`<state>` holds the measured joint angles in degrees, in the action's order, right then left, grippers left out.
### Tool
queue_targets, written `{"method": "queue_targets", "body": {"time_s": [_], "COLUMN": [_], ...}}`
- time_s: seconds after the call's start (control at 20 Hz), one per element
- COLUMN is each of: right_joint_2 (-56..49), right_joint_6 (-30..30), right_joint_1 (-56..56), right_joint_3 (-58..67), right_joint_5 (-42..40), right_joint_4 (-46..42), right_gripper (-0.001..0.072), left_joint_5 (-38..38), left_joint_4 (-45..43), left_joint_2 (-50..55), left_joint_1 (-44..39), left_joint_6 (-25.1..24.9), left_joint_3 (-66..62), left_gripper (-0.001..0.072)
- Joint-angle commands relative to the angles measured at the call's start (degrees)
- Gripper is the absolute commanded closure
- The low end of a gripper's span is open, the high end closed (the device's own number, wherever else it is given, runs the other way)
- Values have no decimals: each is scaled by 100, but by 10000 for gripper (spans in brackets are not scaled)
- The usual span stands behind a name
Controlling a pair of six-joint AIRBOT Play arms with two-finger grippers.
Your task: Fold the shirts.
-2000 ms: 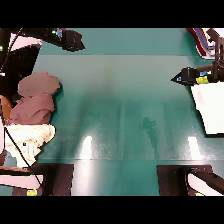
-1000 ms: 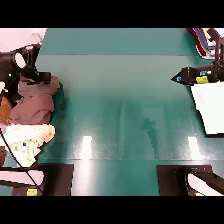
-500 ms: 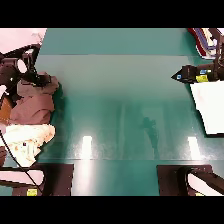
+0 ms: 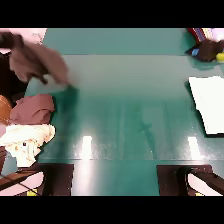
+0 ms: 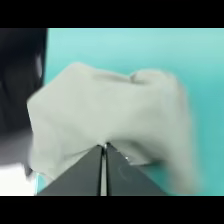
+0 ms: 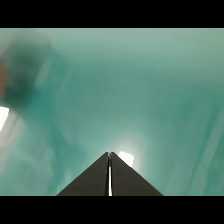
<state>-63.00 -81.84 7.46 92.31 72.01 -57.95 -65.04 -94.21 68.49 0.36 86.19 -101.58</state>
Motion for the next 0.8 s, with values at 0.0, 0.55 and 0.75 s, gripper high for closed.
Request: {"method": "queue_targets", "body": {"time_s": [0.0, 0.55, 0.75], "right_joint_2": [2, 2, 2], "right_joint_6": [0, 2, 2], "right_joint_1": [2, 2, 2], "right_joint_3": [859, 1307, 1307], "right_joint_5": [20, 616, 769], "right_joint_4": [-15, -22, -22], "right_gripper": [692, 692, 692], "left_joint_5": [-817, -951, -614], "left_joint_4": [-11, 492, 549], "left_joint_2": [-737, 1563, 2179], "left_joint_1": [-837, -4931, -4975], "left_joint_6": [-378, -76, -142], "left_joint_3": [-1029, -955, -957], "left_gripper": [684, 679, 177]}}
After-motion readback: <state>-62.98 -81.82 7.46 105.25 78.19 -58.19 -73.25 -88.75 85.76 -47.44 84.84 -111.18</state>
